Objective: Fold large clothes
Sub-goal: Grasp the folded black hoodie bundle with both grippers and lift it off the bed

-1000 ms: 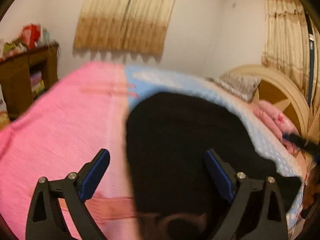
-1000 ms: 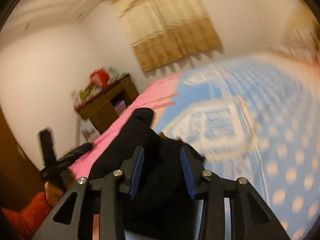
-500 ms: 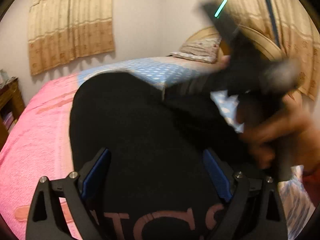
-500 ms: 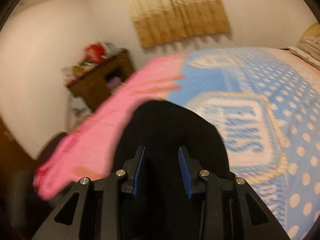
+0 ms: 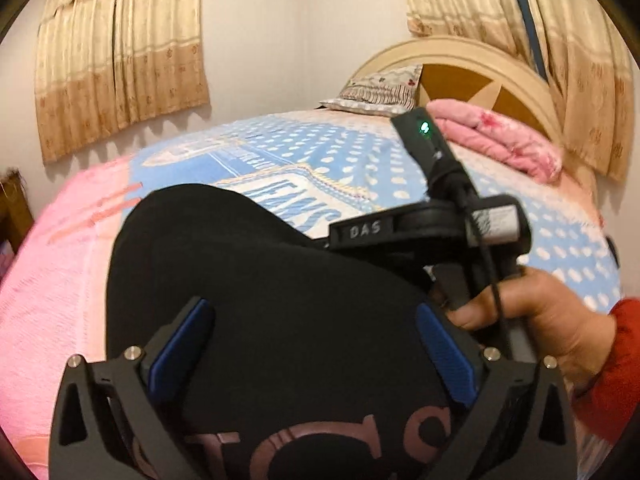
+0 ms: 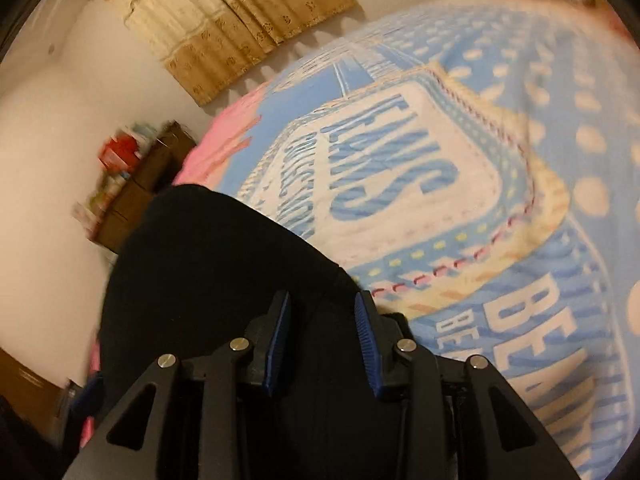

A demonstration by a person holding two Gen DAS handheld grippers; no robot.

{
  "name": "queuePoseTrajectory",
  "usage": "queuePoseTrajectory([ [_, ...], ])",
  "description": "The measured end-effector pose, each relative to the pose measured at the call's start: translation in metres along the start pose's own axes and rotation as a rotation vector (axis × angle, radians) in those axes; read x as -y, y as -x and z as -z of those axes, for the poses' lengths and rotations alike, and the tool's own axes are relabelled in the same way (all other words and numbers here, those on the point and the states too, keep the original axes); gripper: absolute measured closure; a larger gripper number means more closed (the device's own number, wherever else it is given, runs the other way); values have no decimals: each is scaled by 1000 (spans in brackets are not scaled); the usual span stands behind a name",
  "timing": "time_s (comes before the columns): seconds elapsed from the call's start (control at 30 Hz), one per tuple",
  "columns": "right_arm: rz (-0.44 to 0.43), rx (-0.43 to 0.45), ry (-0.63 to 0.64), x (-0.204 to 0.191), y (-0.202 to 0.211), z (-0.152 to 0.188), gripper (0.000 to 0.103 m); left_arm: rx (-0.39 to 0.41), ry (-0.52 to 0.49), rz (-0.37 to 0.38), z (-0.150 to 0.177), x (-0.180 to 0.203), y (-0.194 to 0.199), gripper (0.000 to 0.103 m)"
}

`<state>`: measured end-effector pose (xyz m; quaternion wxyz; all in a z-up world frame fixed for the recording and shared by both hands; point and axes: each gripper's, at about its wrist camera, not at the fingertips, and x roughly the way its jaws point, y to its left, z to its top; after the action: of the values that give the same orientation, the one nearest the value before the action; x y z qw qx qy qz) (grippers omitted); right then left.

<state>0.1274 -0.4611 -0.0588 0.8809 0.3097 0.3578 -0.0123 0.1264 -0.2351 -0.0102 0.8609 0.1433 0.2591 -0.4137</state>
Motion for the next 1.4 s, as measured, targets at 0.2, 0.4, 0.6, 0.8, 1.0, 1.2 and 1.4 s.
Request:
queuePoseTrajectory([
  [0.2, 6, 98, 40, -17, 56, 9, 63, -5, 18, 52, -11, -19, 38, 0],
  [0.4, 19, 184, 104, -38, 119, 20, 63, 74, 58, -41, -25, -47, 61, 0],
  [0.6, 11, 184, 200, -64, 138, 52, 63, -67, 155, -28, -3, -44, 4, 0],
  [0.8, -50, 171, -90, -7, 90, 101, 49, -49, 56, -133, -1, -12, -5, 0],
  [1.0, -77, 154, -108, -7, 95, 96, 44, -75, 77, -146, -7, -18, -1, 0],
  [1.2, -128, 60, -161, -3, 122, 82, 39, -68, 128, -87, -13, -39, 39, 0],
  [1.4, -132, 124, -28, -3, 168, 52, 12, 13, 249, -108, -20, -109, 76, 0],
])
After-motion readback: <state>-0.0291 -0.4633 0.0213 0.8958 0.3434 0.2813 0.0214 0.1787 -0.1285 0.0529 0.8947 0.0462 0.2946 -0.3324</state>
